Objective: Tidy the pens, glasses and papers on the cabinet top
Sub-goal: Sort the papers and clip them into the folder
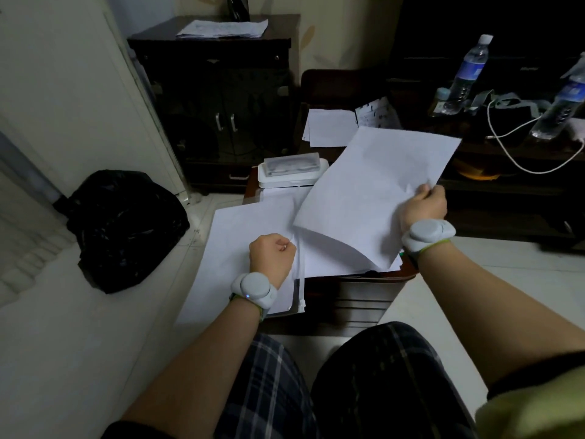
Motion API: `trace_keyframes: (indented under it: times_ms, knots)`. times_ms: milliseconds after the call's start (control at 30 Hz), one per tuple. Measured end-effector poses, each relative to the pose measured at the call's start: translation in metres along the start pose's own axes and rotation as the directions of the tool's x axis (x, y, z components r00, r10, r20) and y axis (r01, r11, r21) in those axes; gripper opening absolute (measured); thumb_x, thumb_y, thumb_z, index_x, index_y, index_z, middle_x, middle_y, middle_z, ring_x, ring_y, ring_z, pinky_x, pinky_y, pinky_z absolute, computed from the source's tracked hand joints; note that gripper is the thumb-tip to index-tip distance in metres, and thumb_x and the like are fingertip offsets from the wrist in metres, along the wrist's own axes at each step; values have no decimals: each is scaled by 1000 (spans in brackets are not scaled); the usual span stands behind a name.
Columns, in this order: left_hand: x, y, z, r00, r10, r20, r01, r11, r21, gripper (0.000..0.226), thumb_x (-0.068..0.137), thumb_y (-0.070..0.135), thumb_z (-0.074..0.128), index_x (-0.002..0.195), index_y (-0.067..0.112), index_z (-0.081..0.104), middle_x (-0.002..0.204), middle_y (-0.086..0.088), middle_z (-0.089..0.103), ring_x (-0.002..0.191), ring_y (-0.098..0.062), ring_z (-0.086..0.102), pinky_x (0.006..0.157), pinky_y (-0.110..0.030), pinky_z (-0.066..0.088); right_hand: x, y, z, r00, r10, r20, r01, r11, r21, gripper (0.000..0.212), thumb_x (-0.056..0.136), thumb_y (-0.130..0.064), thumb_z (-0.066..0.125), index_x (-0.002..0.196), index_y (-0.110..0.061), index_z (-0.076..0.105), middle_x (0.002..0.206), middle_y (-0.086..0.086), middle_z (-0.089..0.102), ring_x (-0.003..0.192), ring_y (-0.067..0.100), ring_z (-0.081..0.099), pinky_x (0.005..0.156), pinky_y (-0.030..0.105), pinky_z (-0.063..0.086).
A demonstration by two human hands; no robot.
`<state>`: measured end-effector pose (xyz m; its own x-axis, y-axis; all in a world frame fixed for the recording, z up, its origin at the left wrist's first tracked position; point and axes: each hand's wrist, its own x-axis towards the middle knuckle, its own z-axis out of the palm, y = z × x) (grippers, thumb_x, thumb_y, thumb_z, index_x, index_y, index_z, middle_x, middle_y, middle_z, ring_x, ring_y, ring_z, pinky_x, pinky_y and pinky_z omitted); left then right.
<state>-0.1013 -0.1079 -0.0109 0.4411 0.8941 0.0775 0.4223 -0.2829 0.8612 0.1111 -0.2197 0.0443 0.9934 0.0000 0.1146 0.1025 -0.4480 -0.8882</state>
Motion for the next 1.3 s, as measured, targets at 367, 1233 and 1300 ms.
trace_keyframes:
  times_ms: [367,1233,1300]
  knots:
    - [5,-9,3,995,14,-95,-14,1000,-2,12,79,6,59,68,5,64,63,-24,61,58,-40,60,56,-48,56,-15,37,-9,994,-77,74,80,996,-38,21,101,-21,32,88,-7,40,94,29,57,85,43,53,65,33,27]
    - [5,-17,16,994,50,-98,-50,999,-4,16,80,4,59,67,-5,63,59,-23,60,54,-38,59,56,-47,55,-30,59,21,890,-56,452,143,977,-160,43,97,-15,43,56,-12,30,58,3,34,75,27,40,67,31,26]
    - [4,-17,16,993,62,-96,-61,998,14,18,80,4,58,66,-6,62,59,-24,59,51,-35,56,56,-48,55,-30,60,21,882,-63,467,158,973,-167,44,97,-14,43,55,-12,29,57,3,32,74,26,39,65,31,25]
